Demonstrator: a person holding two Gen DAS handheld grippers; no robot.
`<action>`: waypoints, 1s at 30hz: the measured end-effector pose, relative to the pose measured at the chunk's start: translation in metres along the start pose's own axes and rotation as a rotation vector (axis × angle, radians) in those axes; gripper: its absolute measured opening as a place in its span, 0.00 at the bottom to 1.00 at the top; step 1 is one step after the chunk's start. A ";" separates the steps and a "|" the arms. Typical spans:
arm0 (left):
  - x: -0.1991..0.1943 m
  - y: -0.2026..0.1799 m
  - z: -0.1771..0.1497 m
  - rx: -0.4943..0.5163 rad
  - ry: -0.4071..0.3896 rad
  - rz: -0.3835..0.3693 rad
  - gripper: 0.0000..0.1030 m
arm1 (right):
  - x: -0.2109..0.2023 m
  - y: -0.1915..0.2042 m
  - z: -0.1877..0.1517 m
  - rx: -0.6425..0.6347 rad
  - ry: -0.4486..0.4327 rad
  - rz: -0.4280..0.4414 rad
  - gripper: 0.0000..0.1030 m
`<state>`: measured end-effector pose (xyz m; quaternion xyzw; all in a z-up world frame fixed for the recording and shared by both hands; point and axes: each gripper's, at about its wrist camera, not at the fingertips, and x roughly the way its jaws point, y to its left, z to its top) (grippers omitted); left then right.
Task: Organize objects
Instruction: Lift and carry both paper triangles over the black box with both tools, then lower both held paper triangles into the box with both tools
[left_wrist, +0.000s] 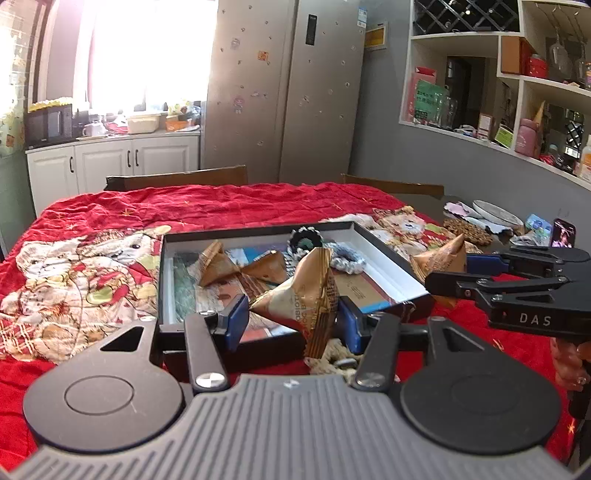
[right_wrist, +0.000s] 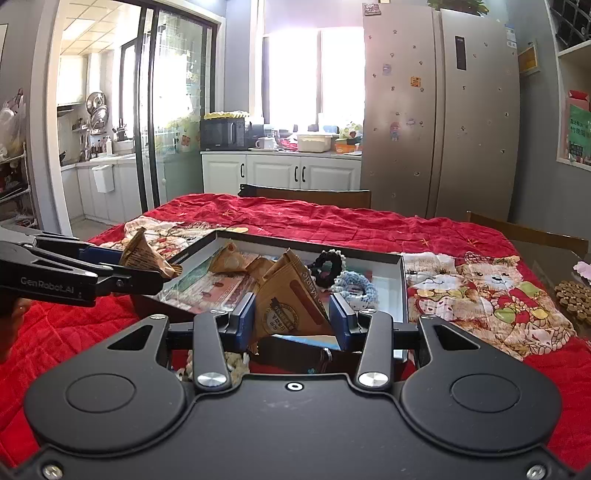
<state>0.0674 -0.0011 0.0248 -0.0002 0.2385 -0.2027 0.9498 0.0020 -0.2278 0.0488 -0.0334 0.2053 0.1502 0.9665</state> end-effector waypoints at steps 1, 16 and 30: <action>0.001 0.001 0.001 -0.001 -0.001 0.005 0.54 | 0.002 -0.002 0.001 0.004 0.000 0.000 0.40; 0.033 0.028 0.012 -0.050 0.023 0.095 0.54 | 0.049 0.001 0.017 0.024 0.031 -0.005 0.40; 0.071 0.041 0.021 -0.084 0.048 0.131 0.54 | 0.108 0.015 0.030 0.018 0.075 -0.023 0.40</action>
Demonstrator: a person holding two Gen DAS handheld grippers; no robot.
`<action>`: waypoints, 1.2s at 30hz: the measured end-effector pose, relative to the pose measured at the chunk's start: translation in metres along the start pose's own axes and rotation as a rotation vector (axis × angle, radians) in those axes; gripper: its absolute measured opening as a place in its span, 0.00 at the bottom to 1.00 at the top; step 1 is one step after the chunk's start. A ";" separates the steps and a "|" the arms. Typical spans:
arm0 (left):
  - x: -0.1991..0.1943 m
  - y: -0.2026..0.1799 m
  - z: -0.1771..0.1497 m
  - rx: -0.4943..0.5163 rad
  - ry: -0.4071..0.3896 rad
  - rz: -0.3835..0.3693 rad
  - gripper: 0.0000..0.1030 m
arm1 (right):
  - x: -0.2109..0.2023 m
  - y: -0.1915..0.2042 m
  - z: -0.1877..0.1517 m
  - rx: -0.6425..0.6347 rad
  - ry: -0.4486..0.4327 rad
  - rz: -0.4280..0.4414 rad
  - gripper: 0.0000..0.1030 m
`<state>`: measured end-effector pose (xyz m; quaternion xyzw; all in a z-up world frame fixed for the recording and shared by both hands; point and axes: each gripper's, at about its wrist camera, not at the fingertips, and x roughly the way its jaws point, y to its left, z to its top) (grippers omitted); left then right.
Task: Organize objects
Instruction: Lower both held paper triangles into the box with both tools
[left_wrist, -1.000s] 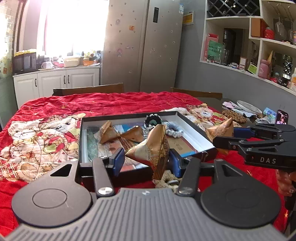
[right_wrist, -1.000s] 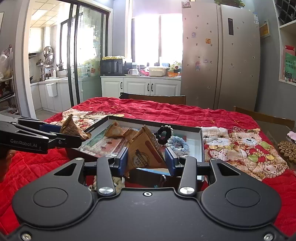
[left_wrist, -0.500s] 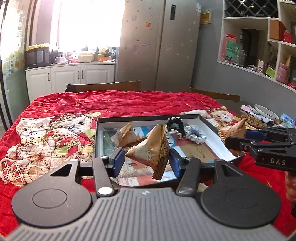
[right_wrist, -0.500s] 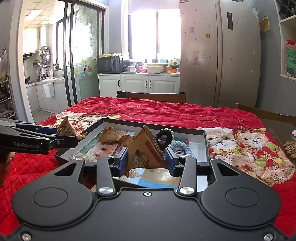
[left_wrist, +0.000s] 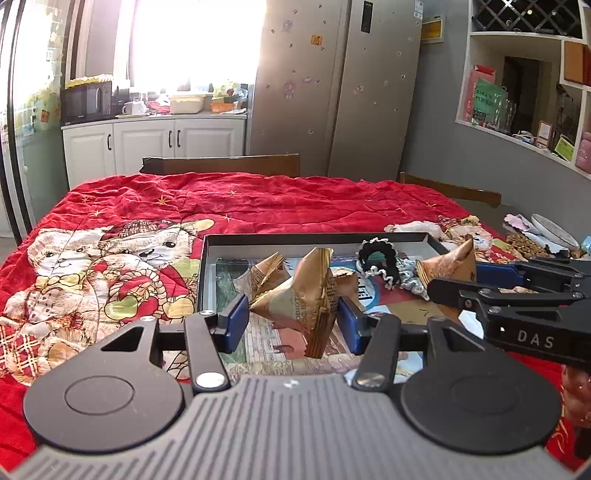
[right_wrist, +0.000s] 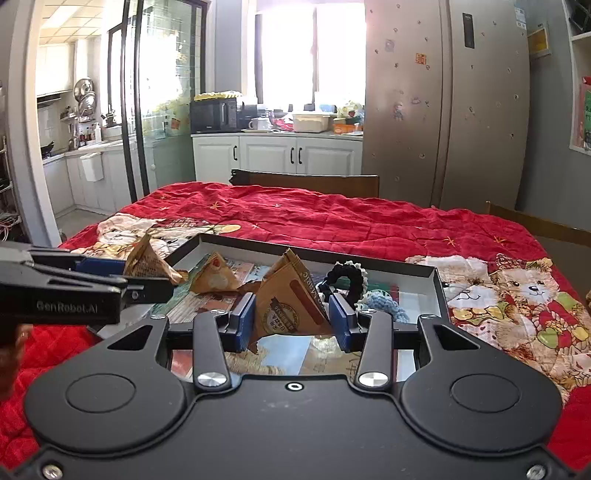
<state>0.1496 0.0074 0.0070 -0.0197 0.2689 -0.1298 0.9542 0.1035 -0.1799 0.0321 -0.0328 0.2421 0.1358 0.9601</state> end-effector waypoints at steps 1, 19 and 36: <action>0.003 0.000 0.000 -0.004 0.002 0.000 0.54 | 0.004 0.000 0.001 0.005 0.002 -0.002 0.40; 0.038 0.008 -0.006 -0.017 0.047 0.030 0.54 | 0.053 -0.004 -0.007 0.061 0.051 -0.022 0.40; 0.054 0.009 -0.012 -0.008 0.067 0.043 0.54 | 0.070 -0.003 -0.015 0.081 0.084 -0.030 0.40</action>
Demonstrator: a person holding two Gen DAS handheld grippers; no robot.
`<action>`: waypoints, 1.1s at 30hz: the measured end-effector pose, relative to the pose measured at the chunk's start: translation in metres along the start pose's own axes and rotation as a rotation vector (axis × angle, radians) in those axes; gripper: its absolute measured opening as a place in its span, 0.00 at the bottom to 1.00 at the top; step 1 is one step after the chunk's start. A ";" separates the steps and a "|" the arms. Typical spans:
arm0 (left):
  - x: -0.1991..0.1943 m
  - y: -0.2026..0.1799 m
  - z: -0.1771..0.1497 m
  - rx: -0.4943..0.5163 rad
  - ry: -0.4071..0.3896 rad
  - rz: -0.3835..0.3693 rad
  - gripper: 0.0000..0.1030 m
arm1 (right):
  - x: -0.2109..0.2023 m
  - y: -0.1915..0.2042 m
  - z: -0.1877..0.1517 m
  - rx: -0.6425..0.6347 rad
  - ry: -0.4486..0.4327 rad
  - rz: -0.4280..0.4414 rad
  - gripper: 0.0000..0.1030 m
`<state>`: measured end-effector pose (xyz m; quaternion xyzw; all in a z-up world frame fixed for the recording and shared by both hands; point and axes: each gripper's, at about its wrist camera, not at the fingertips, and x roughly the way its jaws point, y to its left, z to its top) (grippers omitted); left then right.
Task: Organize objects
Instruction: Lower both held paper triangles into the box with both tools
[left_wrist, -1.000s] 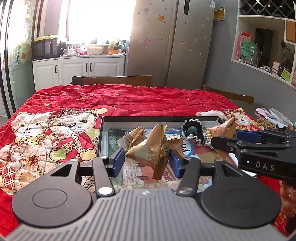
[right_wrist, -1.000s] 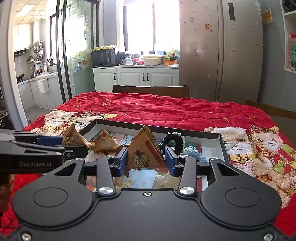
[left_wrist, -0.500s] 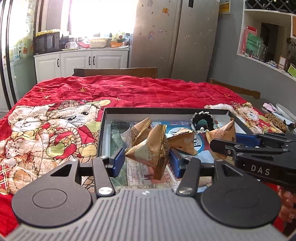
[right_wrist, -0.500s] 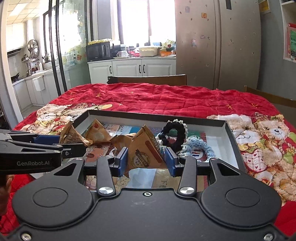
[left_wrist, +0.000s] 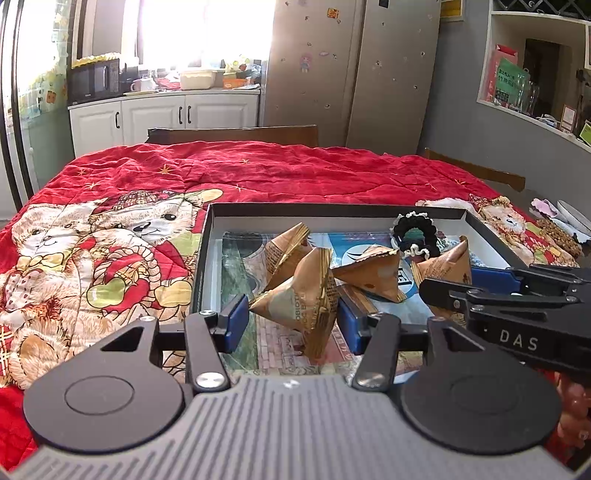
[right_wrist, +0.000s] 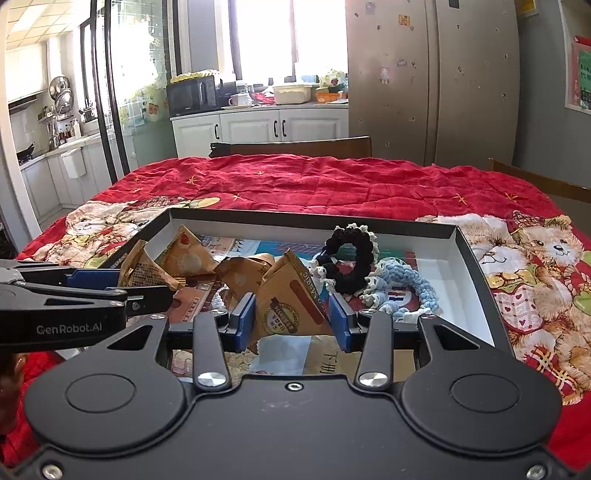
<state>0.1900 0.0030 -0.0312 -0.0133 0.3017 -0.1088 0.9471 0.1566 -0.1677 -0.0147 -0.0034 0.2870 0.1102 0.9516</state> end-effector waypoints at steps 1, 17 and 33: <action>0.001 -0.001 0.000 0.006 -0.002 0.002 0.54 | 0.001 0.000 -0.001 0.000 0.002 -0.001 0.40; 0.008 -0.001 -0.003 0.021 -0.004 0.015 0.54 | 0.010 -0.003 -0.002 0.012 0.015 -0.023 0.40; 0.014 -0.007 -0.007 0.072 -0.001 0.048 0.55 | 0.018 0.000 -0.005 -0.014 0.053 -0.027 0.40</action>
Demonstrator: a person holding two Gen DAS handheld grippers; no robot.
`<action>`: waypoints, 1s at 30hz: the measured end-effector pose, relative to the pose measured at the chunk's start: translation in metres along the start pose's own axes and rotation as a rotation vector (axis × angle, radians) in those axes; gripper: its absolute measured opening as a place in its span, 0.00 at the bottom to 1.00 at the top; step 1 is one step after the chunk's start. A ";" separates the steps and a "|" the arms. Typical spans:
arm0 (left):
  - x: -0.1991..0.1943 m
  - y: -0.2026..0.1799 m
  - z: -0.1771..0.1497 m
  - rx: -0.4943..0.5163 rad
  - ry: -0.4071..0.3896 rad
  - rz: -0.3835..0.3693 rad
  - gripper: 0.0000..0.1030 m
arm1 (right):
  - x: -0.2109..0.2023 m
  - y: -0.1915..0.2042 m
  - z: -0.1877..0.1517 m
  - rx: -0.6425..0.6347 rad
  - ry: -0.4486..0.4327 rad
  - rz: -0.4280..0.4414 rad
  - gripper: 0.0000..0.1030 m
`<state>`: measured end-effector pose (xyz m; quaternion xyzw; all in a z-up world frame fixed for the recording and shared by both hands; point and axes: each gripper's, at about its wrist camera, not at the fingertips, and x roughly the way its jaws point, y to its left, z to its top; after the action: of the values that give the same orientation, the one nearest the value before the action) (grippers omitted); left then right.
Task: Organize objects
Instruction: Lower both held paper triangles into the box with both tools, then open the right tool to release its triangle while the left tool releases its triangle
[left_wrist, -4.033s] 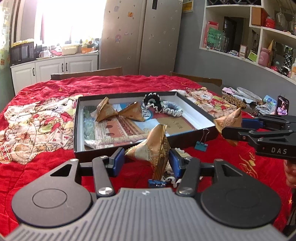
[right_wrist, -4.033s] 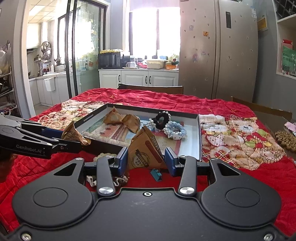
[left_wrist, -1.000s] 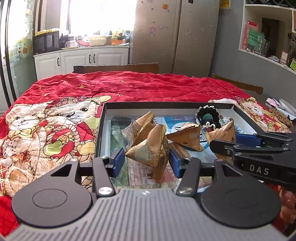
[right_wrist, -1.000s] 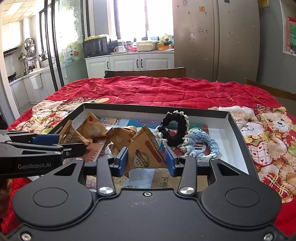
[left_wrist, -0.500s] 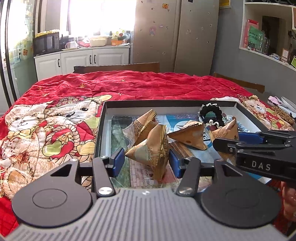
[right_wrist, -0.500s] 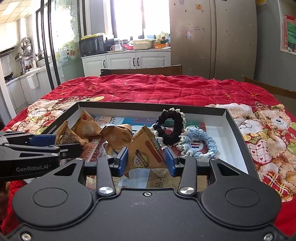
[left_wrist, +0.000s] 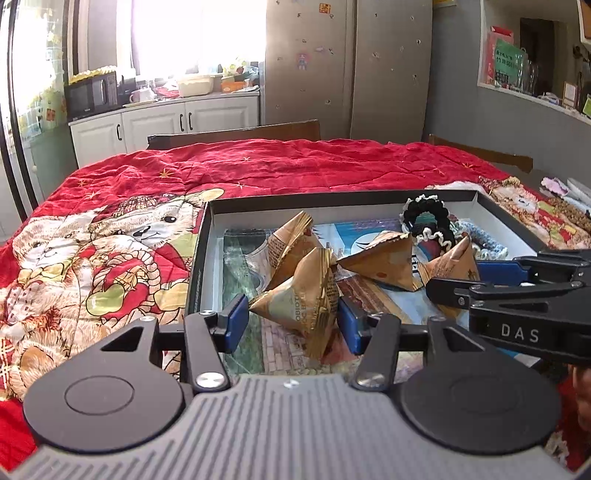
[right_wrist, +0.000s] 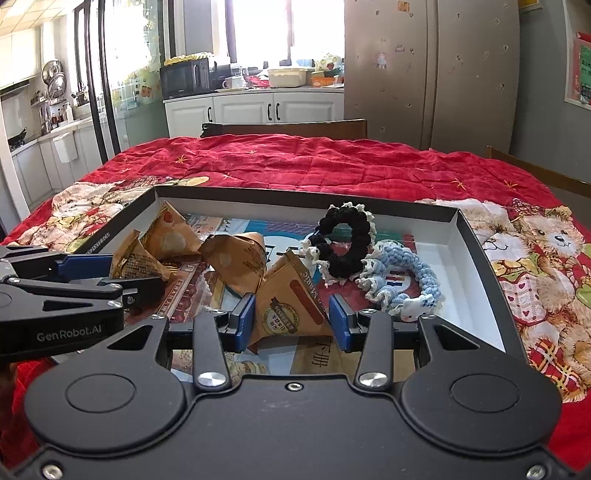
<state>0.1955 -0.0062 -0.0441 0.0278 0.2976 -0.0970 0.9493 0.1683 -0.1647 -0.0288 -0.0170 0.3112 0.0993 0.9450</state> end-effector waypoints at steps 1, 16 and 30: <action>0.000 -0.001 0.000 0.007 0.000 0.005 0.55 | 0.000 0.000 0.000 -0.002 0.001 -0.001 0.40; 0.002 -0.009 -0.003 0.069 -0.012 0.036 0.61 | 0.001 0.004 -0.001 -0.026 -0.004 -0.009 0.42; -0.003 -0.012 -0.003 0.073 -0.039 0.007 0.75 | -0.009 0.005 0.001 -0.037 -0.048 -0.019 0.45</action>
<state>0.1890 -0.0168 -0.0451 0.0618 0.2754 -0.1052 0.9536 0.1606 -0.1615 -0.0226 -0.0350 0.2866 0.0965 0.9525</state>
